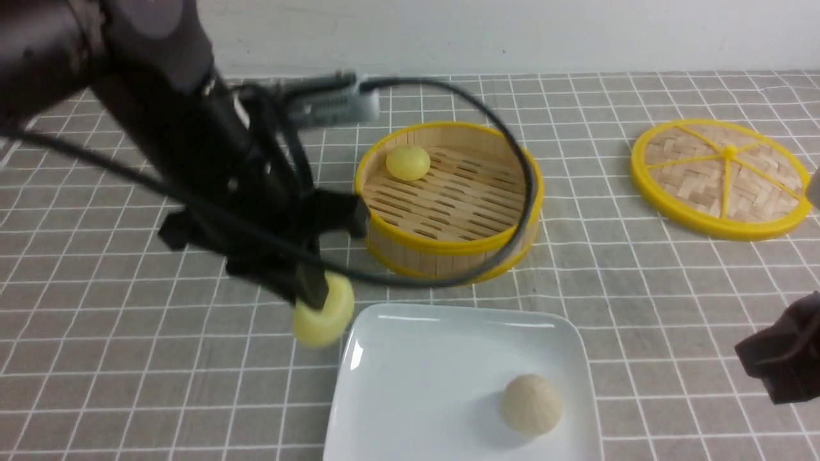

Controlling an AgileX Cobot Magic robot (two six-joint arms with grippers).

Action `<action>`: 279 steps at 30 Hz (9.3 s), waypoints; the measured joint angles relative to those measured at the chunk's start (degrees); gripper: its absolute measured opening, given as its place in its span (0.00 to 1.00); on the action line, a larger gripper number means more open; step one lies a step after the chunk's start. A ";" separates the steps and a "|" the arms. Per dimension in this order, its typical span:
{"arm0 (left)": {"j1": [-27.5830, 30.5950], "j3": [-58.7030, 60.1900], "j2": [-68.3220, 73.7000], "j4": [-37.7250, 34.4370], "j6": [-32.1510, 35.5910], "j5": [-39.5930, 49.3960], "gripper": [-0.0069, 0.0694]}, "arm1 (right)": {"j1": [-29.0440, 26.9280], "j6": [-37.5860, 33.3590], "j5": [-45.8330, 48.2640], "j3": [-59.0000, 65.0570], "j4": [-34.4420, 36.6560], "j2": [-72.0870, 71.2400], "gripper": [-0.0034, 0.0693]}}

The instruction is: Put the steamed buns into the plate on the grey tablecloth.

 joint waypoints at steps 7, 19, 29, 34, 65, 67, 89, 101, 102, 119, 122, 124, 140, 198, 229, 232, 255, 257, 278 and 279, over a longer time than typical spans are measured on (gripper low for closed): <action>-5.66 6.87 2.45 -0.01 -4.97 -11.34 0.17 | 0.00 0.00 -1.22 -0.07 -0.84 -0.19 0.11; -12.69 6.15 11.89 3.61 -12.43 -16.93 0.53 | 0.00 0.11 -3.19 -0.07 -2.42 -0.19 0.13; -12.33 0.48 11.99 7.89 -12.03 -18.11 0.72 | 0.00 0.16 -3.19 -0.07 -2.46 -0.19 0.15; -6.67 -17.95 15.10 13.54 -15.38 -11.56 0.67 | 0.00 0.16 -3.19 -0.07 -2.41 -0.19 0.15; -1.16 -68.33 56.93 14.50 -10.25 -10.41 0.63 | 0.00 0.16 -3.58 -0.07 -2.04 3.73 0.19; -1.16 -68.32 56.93 14.78 -10.24 -10.54 0.62 | 0.00 0.16 -3.71 -0.07 -1.56 3.73 0.19; -1.11 -71.63 56.39 15.07 -8.22 0.22 0.11 | 0.00 0.16 -3.88 -0.07 2.12 3.73 0.19; -1.11 -72.75 53.50 15.18 -7.66 1.48 0.11 | 0.00 0.16 -3.83 -0.07 2.58 3.73 0.20; -1.11 -72.75 53.50 15.18 -7.66 1.48 0.11 | 0.00 0.16 -3.83 -0.07 2.73 3.73 0.21; -1.17 -71.95 42.02 7.86 -4.49 1.49 0.12 | 0.00 0.17 -3.89 -0.07 2.77 3.73 0.21; -1.17 -67.57 36.02 5.62 -3.32 1.49 0.12 | 0.00 0.17 -3.89 -0.07 2.41 3.73 0.22; -1.17 -60.31 29.55 4.19 -1.87 1.49 0.12 | 0.00 0.17 -3.89 -0.07 1.81 3.73 0.22; -13.73 -9.45 8.21 9.52 -1.84 -1.30 0.12 | 0.00 0.17 -2.06 -2.90 -2.26 1.00 0.23; -15.94 -0.32 -0.61 22.98 -9.73 -7.22 0.09 | 0.00 -3.96 -37.40 25.65 -3.94 -42.15 0.03; -15.94 -0.32 -0.61 24.89 -10.46 -8.77 0.11 | -17.80 -4.15 -39.18 45.90 -7.91 -53.81 0.05; -15.94 -0.32 -0.72 24.89 -10.46 -8.64 0.11 | -22.34 -4.15 -39.17 50.95 -8.23 -56.74 0.05; -16.01 14.20 -39.16 33.09 -19.28 -1.22 0.12 | -23.99 -4.57 -35.58 53.02 -8.23 -57.12 0.09; -16.01 22.12 -45.08 32.19 -21.05 -6.42 0.12 | -23.99 -4.57 -35.58 53.02 -8.23 -57.12 0.10; -16.01 55.93 -60.57 37.49 -31.24 -38.24 0.12 | -23.99 -4.57 -35.58 53.02 -8.23 -57.12 0.13; -16.01 55.93 -60.57 37.63 -31.24 -38.24 0.12 | -23.99 -4.57 -35.58 53.02 -8.23 -57.12 0.13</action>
